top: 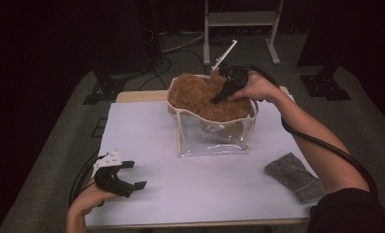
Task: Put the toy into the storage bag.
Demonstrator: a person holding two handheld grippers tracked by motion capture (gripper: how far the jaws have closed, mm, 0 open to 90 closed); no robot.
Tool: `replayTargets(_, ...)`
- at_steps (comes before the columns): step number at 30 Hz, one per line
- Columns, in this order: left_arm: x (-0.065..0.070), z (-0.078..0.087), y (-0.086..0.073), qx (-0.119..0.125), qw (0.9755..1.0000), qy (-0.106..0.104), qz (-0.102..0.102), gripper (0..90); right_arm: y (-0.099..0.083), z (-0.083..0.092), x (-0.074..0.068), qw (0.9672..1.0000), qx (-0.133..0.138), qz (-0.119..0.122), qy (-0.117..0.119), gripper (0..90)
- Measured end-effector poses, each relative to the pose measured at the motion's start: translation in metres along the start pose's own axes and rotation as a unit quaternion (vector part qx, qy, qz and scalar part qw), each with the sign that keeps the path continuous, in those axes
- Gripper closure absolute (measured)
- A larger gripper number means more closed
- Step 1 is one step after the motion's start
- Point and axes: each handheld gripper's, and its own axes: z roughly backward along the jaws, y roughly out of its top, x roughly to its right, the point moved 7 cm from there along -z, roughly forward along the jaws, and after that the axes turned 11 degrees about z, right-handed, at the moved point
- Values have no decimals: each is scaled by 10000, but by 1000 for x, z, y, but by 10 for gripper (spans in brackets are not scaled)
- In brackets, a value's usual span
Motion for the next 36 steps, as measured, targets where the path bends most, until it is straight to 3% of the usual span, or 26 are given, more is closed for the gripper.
replayTargets(9,0,0,0,-18,10000,-2,-16,33,-8,-10,-6,9998,-83,-31,199,626)
replayTargets(18,0,0,-1,-57,10000,-3,3,33,-20,-24,-7,9992,-301,-104,250,625)
replayTargets(20,0,0,-1,-51,10000,-5,-12,33,-19,-25,-6,9993,-240,-117,251,611)
replayTargets(23,0,0,-1,-42,10000,-10,11,33,-18,-24,-5,9995,-236,-48,199,575)
replayTargets(24,0,1,-1,-43,10000,-8,-1,33,-17,-23,-5,9997,-206,9,139,500)
replayTargets(28,1,1,0,-23,10000,-5,-5,33,-13,-19,-4,9998,-153,160,-19,394)
replayTargets(32,1,1,0,-12,10000,-5,-1,33,-9,-13,-4,9994,-124,282,-169,372)
replayTargets(36,2,0,-1,-29,10000,-13,45,33,1,-4,-2,9990,79,345,-258,402)
